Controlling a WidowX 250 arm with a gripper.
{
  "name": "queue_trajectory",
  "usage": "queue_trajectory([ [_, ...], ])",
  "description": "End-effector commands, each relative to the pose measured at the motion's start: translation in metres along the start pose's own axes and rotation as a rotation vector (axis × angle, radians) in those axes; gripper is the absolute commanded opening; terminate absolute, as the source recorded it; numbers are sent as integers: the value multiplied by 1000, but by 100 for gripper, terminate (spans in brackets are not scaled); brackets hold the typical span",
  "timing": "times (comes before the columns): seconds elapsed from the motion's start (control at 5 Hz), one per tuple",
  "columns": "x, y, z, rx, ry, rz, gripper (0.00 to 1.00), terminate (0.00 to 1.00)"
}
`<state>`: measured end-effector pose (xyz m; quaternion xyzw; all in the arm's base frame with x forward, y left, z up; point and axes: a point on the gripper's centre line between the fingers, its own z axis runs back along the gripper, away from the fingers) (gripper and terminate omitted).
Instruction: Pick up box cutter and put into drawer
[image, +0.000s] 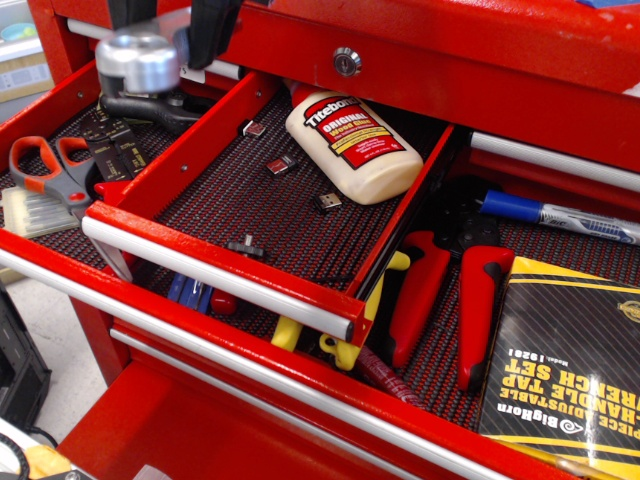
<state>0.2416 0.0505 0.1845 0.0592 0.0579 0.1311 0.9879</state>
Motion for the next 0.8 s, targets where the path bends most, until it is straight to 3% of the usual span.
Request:
queue_trajectory([
  [0.0, 26, -25, -12, -122, -220, 21, 100, 0],
  [0.4, 26, -25, -12, -122, -220, 21, 100, 0],
  [0.6, 26, -25, -12, -122, -220, 21, 100, 100],
])
